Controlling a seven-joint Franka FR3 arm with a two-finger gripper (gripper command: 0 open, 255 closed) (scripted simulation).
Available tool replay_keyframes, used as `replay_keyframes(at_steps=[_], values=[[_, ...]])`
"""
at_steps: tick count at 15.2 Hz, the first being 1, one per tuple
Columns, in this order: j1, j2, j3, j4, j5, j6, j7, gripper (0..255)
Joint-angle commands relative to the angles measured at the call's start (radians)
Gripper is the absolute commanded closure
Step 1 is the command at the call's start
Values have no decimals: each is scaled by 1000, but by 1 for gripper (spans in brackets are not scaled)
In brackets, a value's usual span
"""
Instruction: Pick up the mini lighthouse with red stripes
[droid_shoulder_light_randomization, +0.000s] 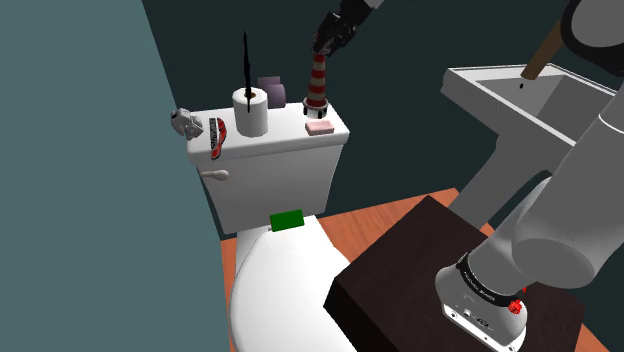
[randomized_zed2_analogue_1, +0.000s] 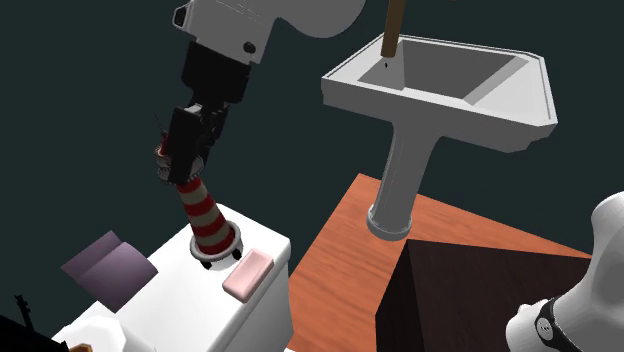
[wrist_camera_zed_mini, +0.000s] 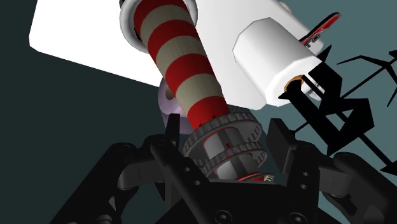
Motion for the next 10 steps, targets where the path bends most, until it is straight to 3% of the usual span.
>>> replay_keyframes(at_steps=[1,10], values=[[-2,0,-2,27,-6,-24,13,255],[-8,2,-7,121,-25,-105,59,255]])
